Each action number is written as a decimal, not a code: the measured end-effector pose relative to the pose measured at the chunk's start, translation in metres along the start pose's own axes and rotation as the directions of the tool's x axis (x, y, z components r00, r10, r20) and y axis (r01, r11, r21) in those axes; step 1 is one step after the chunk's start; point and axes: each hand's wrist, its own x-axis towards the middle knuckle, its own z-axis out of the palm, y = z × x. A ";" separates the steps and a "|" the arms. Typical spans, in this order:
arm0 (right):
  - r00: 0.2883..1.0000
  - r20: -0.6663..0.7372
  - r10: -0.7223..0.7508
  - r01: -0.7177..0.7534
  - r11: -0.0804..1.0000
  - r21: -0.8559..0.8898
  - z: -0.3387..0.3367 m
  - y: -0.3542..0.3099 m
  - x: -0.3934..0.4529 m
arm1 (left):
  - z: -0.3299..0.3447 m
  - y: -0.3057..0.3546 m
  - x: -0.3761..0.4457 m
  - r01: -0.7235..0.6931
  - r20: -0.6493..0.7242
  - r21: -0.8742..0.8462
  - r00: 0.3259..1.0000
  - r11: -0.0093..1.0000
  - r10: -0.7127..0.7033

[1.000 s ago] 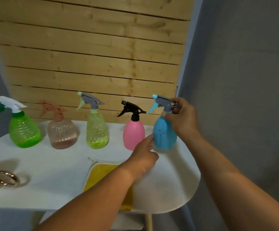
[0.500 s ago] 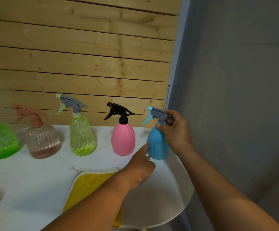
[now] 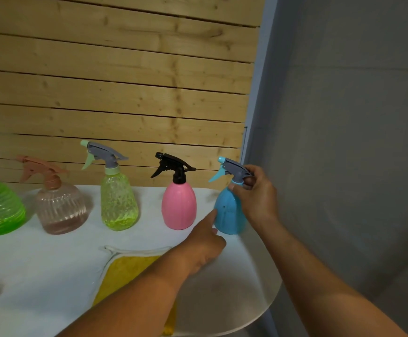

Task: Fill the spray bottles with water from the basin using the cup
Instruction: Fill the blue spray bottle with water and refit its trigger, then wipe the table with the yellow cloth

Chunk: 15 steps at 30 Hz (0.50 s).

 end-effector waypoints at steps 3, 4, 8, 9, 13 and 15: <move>1.000 0.008 0.004 -0.003 1.000 -0.019 0.000 0.000 -0.001 | -0.001 0.000 -0.002 -0.006 0.001 0.013 1.000 1.000 0.006; 1.000 0.017 0.009 -0.009 0.999 -0.038 -0.001 0.000 -0.002 | -0.003 0.001 -0.004 -0.009 -0.004 0.017 1.000 1.000 0.009; 0.998 -0.036 0.053 -0.057 0.990 -0.126 0.001 -0.002 -0.015 | -0.013 0.002 -0.022 -0.030 -0.071 0.027 0.997 0.999 0.031; 0.993 -0.109 0.044 -0.060 0.987 -0.149 0.004 -0.005 -0.020 | -0.019 0.000 -0.028 -0.033 -0.087 0.023 0.996 0.999 0.035; 0.954 -0.279 -0.108 0.042 0.972 -0.231 0.019 -0.026 -0.050 | -0.048 -0.014 -0.055 -0.053 -0.138 0.024 0.989 0.998 0.055; 0.978 -0.181 -0.103 0.071 0.982 -0.175 0.034 -0.039 -0.068 | -0.064 -0.020 -0.072 -0.062 -0.180 0.044 0.981 0.997 0.069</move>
